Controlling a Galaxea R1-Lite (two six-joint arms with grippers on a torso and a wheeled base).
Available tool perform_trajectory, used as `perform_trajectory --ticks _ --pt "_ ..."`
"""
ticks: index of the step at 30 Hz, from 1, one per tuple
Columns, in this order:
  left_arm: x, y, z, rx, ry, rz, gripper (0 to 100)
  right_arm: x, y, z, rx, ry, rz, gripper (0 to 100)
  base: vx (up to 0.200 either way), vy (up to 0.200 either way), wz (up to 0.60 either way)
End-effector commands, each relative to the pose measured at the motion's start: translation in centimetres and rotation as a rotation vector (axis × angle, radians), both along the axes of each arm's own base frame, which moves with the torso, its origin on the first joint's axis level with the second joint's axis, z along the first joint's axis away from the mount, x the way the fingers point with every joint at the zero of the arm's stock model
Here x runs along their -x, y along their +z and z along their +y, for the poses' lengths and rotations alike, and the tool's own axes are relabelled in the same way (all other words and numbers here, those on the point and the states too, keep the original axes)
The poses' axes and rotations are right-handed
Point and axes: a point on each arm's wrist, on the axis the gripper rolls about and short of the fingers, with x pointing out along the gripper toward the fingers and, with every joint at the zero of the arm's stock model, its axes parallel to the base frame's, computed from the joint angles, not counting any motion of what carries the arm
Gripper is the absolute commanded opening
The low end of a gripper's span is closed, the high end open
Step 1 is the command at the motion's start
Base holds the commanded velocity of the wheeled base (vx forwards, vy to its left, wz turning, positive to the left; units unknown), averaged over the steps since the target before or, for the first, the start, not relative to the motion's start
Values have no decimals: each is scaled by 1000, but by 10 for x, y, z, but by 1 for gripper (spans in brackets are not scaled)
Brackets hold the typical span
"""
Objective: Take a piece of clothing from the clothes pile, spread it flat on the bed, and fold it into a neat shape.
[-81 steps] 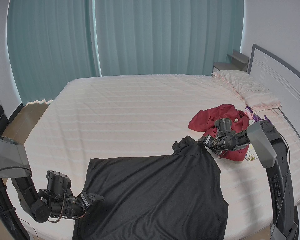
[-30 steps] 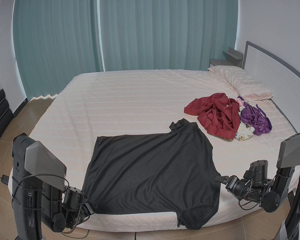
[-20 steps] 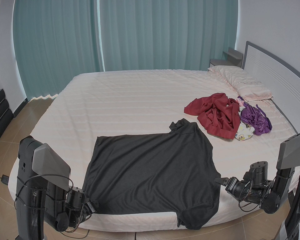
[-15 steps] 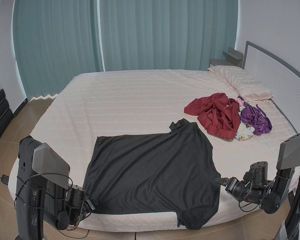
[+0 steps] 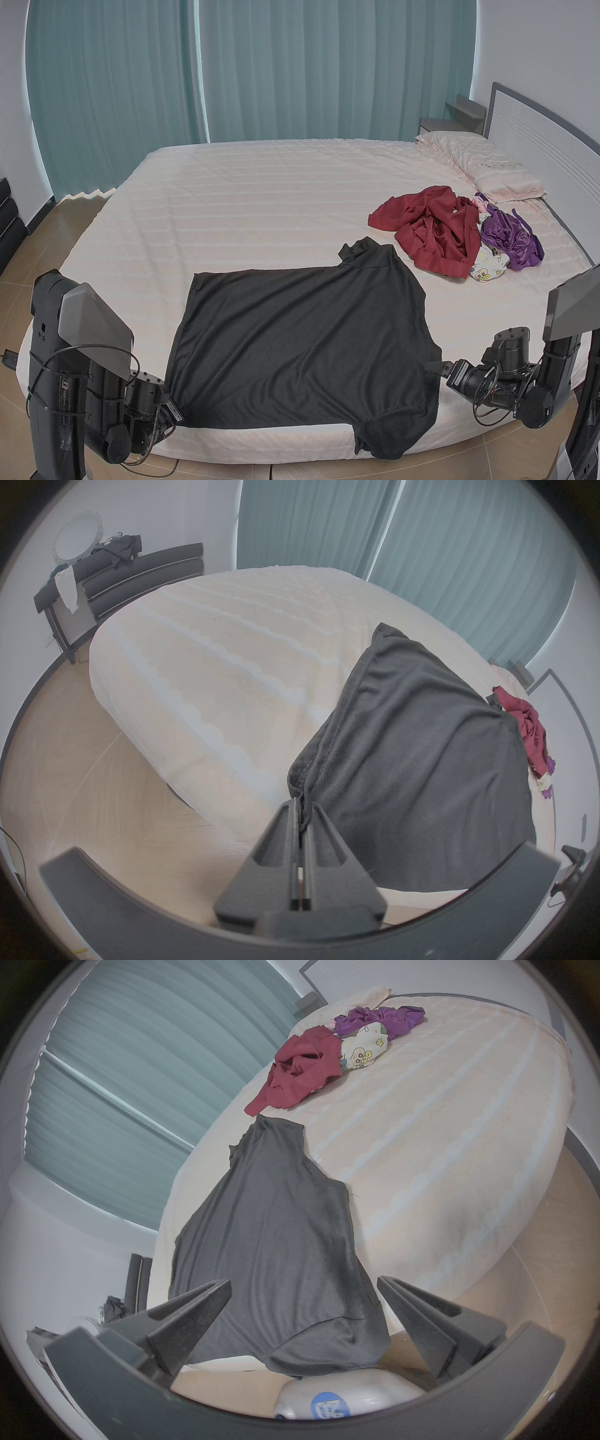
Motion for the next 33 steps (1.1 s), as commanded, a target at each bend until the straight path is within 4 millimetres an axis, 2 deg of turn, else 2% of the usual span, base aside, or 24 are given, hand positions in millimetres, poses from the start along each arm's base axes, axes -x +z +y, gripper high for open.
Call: perform_trajectory --ticks 1,3,8,13,14,18,21,29,33 --pt "5 16 1 49 -19 -52 0 -17 -36 -1 77 35 63 100 0 0 0" --pt "11 18 3 67 -36 -28 0 -29 -45 -4 98 32 58 100 0 0 0" --pt "10 17 9 92 -26 -16 0 -57 -54 -4 127 38 41 100 0 0 0" --pt "10 16 14 139 -37 0 0 -84 -53 1 139 44 75 100 0 0 0" --pt "9 16 15 143 -35 0 0 -89 -51 2 139 47 73 0 0 0 0" --pt "9 15 17 146 -28 5 0 -109 -46 5 147 38 47 0 0 0 0" --pt "9 15 17 146 -28 7 0 -122 -41 -1 143 16 26 0 0 0 0" --pt "11 8 16 138 -33 43 0 -159 -18 -6 193 46 -132 0 0 0 0" --pt "12 7 15 138 -36 45 0 -175 -20 -6 253 92 -166 0 0 0 0"
